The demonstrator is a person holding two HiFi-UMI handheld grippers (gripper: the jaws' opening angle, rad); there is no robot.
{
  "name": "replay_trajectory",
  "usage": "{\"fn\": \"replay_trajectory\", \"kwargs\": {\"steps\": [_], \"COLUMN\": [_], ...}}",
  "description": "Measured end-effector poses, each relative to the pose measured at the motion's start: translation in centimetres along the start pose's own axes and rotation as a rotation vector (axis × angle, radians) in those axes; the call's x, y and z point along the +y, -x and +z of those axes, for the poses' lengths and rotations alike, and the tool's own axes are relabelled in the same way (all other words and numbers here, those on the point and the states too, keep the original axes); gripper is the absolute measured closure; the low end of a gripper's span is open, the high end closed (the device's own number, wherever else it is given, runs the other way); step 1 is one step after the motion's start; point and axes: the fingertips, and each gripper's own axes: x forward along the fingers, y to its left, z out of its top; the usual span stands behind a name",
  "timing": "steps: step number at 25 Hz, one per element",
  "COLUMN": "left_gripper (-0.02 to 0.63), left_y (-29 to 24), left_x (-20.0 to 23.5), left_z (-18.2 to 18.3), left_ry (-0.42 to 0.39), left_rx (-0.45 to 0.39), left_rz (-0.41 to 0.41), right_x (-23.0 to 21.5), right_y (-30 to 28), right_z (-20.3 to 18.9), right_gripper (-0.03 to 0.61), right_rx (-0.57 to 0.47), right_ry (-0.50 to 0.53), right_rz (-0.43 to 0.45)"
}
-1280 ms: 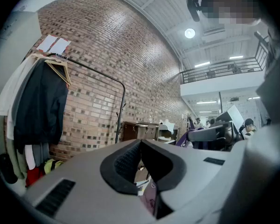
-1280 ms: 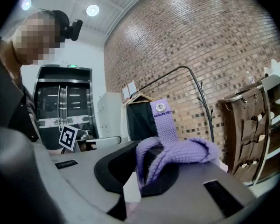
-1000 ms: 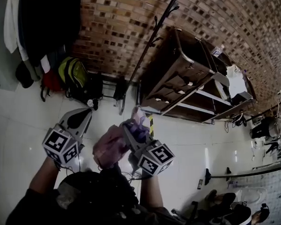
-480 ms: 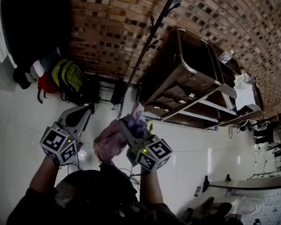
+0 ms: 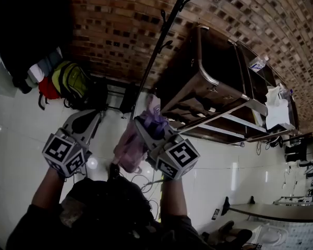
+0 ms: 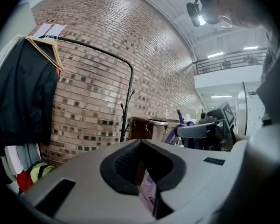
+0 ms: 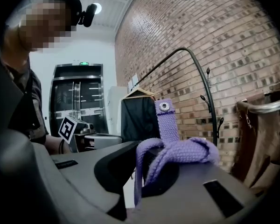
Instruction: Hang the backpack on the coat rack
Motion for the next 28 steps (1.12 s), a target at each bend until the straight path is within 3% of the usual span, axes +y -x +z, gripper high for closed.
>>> {"fn": "replay_trajectory", "kwargs": {"steps": [12,18,28], "left_gripper": [0.572,0.572,0.572], "left_y": [-6.9,-12.1,-21.7], "left_x": [0.8,4.0,9.8], "left_z": [2.0,3.1,4.3], "left_ry": [-0.006,-0.032,-0.006], "left_rx": [-0.01,-0.013,-0.023], "left_rz": [-0.048,-0.101,-0.177], "right_x": [-7.9,-11.6,-21.1], "right_y": [-1.2,-4.2,-9.8], "right_z": [0.8,0.8,1.1], "right_gripper": [0.569,0.569,0.569], "right_rx": [0.067,0.073,0.084], "right_ry": [-0.036,-0.068,-0.092], "right_rz": [-0.025,-0.042,-0.109]}}
